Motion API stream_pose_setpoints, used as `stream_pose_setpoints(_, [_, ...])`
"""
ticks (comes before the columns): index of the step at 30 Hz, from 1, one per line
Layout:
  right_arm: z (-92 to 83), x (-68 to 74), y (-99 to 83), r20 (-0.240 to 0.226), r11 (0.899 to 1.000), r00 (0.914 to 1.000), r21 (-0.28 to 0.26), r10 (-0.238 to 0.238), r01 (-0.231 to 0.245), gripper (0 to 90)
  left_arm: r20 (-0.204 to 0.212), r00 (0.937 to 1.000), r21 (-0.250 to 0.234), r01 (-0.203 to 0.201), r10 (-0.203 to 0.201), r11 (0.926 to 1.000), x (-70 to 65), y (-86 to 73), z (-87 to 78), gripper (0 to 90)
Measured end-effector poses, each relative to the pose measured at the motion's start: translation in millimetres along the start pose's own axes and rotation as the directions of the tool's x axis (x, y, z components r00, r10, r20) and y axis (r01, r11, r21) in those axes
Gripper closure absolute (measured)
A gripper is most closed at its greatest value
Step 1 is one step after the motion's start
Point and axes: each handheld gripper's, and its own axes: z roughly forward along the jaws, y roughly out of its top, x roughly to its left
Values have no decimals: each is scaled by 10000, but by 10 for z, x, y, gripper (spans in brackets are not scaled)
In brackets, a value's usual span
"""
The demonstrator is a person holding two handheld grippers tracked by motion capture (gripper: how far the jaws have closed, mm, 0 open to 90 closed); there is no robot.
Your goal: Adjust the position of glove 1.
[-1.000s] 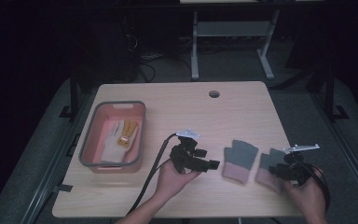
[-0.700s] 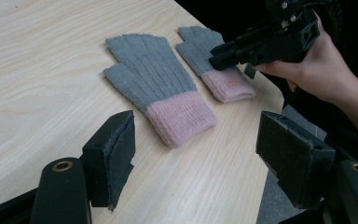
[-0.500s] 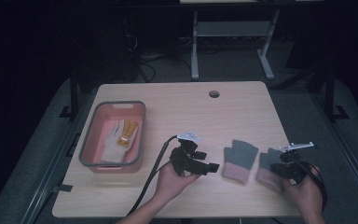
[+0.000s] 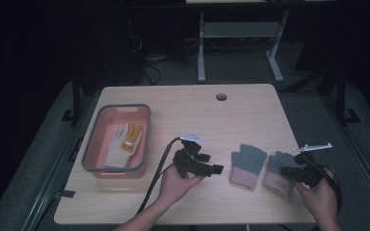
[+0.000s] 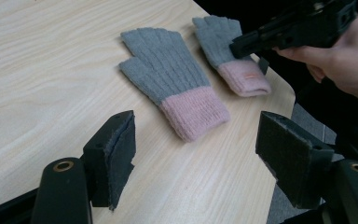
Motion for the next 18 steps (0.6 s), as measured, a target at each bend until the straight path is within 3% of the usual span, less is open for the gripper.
stream_pose_setpoints(7, [-84,194,150,-259,9993,9991,-147,-349,345,867,-70,9999,-4,-93,93,10000,-11,1,-21,286])
stream_pose_setpoints(18, [3,423,331,-517,9966,9953,-115,-823,818,866,-69,10000,-29,-16,15,10000,20,10,-21,288])
